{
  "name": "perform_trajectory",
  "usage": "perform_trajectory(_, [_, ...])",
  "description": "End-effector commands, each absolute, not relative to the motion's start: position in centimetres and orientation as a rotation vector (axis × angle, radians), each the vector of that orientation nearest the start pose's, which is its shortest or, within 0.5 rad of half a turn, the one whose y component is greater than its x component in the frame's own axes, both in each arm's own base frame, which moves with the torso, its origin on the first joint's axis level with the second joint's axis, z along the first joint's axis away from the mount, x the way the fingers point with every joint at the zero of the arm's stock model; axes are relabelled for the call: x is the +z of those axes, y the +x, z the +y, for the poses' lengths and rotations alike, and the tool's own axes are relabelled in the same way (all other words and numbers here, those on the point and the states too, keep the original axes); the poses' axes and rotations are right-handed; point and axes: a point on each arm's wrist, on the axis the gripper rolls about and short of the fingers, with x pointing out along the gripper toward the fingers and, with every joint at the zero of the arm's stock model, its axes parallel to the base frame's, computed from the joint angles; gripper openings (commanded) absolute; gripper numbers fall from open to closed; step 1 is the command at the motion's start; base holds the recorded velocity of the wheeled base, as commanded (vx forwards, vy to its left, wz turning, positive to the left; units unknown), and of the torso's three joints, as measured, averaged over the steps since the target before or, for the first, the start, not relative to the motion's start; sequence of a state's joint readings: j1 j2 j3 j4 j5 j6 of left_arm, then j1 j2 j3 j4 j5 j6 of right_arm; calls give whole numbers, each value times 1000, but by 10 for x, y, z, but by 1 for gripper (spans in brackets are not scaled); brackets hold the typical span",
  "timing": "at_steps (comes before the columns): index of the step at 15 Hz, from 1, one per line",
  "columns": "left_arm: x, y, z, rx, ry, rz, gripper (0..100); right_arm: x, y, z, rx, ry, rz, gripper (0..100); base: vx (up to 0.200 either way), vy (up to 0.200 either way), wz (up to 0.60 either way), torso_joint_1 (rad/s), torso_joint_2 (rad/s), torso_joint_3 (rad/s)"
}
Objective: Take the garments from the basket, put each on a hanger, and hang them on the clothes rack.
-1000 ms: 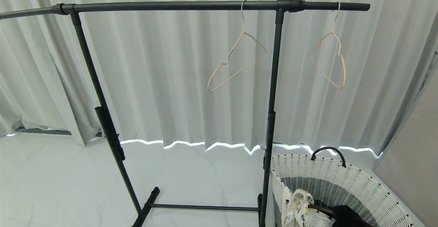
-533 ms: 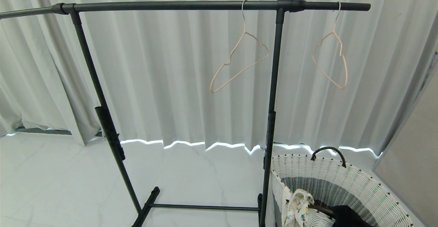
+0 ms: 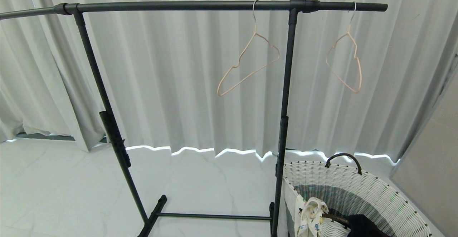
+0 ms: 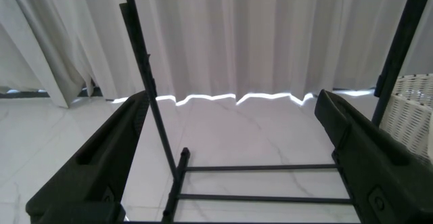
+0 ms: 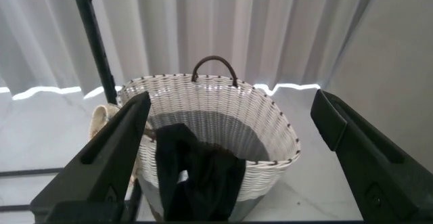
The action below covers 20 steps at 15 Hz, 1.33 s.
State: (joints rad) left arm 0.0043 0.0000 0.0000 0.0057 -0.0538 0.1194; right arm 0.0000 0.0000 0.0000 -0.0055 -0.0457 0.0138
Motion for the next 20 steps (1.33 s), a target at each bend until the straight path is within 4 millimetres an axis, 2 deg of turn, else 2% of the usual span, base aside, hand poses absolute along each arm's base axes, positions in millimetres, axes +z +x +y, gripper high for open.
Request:
perform_trajectory(1, [75,-23,-1,-49,119,3,100,76,-23,-1,-45,-15,-4,100,0,0,0,0,0,0])
perform_trajectory(7, [75,-23,-1,-49,119,3,100,76,-22,-1,-37,-115,2,100,0,0,0,0,0,0])
perform_trajectory(18, [75,-23,-1,-49,119,2,100,77,-23,0,-22,-115,-13,100,0,0,0,0,0,0])
perform_trajectory(19, [75,-23,-1,-49,119,2,100,92,-25,0,9,-113,-60,100,0,0,0,0,0,0])
perform_trajectory(20, [75,-23,-1,-49,120,-1,100,143,-22,0,96,-74,-90,100,0,0,0,0,0,0])
